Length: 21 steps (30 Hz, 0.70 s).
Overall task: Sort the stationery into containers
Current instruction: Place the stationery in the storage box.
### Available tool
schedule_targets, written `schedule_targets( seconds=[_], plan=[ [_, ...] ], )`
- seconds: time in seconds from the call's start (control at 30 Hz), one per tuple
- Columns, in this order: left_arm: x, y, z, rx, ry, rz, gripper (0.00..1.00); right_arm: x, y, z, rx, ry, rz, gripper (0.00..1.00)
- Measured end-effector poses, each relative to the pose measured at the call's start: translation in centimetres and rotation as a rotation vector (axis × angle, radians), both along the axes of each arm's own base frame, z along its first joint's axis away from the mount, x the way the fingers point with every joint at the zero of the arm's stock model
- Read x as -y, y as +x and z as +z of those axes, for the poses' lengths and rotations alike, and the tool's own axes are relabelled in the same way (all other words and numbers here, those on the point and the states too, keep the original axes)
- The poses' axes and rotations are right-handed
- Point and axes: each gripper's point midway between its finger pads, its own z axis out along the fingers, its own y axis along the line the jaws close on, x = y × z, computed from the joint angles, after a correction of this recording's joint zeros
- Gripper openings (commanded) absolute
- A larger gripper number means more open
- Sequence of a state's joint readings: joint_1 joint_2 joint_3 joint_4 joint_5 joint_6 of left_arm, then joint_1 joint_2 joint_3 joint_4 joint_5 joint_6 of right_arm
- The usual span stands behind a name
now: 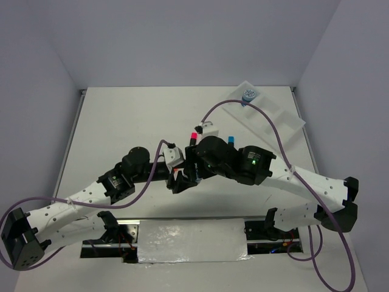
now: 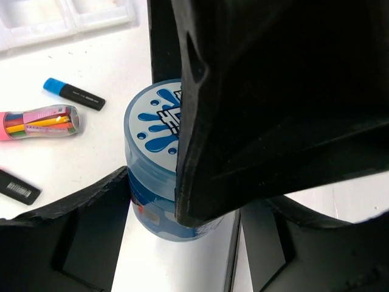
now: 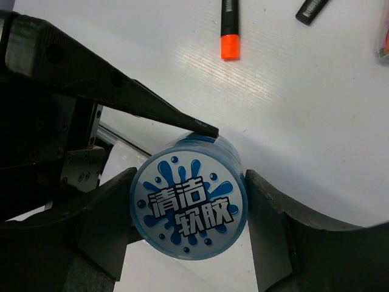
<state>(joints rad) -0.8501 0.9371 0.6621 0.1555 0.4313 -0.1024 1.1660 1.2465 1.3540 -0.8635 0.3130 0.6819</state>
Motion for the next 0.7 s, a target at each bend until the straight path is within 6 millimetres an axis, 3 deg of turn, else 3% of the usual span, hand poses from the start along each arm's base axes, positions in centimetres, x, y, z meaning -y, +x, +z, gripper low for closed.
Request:
schedule_targets(
  seconds=[0.07,0.1,0.17,0.27,0.3,0.33,0.37,0.4,0.57,0.7],
  plan=[
    [0.0,-0.1,0.0,-0.002,0.002,-0.002,0.0,-0.1,0.0,0.0,0.007,-0.002,0.002,0.33],
    [0.0,0.0,-0.1,-0.001,0.002,0.0,0.04,-0.1,-0.1,0.0,0.009,-0.004,0.005,0.0],
    [0.0,0.0,-0.1,-0.002,0.003,0.003,0.1,-0.1,-0.1,0.0,0.013,-0.006,0.006,0.0],
    [-0.1,0.2,0.0,-0.001,0.003,0.022,0.28,-0.1,0.0,0.1,0.02,-0.006,0.01,0.0],
    [-0.2,0.3,0.0,0.0,0.003,0.031,0.5,-0.2,0.1,0.2,0.026,-0.005,0.013,0.0],
    [-0.2,0.4,0.1,0.0,0.001,0.04,0.59,-0.3,0.2,0.2,0.031,-0.003,0.015,0.0],
    [-0.3,0.4,0.2,-0.001,0.0,0.05,0.96,-0.4,0.2,0.3,0.038,0.002,0.017,0.0],
    [-0.4,0.6,0.2,0.003,0.001,0.064,0.99,-0.4,0.3,0.4,0.045,0.008,0.019,0.0],
    [-1.0,2.1,0.7,-0.031,-0.007,0.178,0.99,0.4,1.5,1.2,0.097,0.047,-0.022,0.0],
    [-2.3,4.3,1.9,-0.074,-0.016,0.345,0.99,3.4,5.3,1.9,0.128,0.043,-0.151,0.0]
  ],
)
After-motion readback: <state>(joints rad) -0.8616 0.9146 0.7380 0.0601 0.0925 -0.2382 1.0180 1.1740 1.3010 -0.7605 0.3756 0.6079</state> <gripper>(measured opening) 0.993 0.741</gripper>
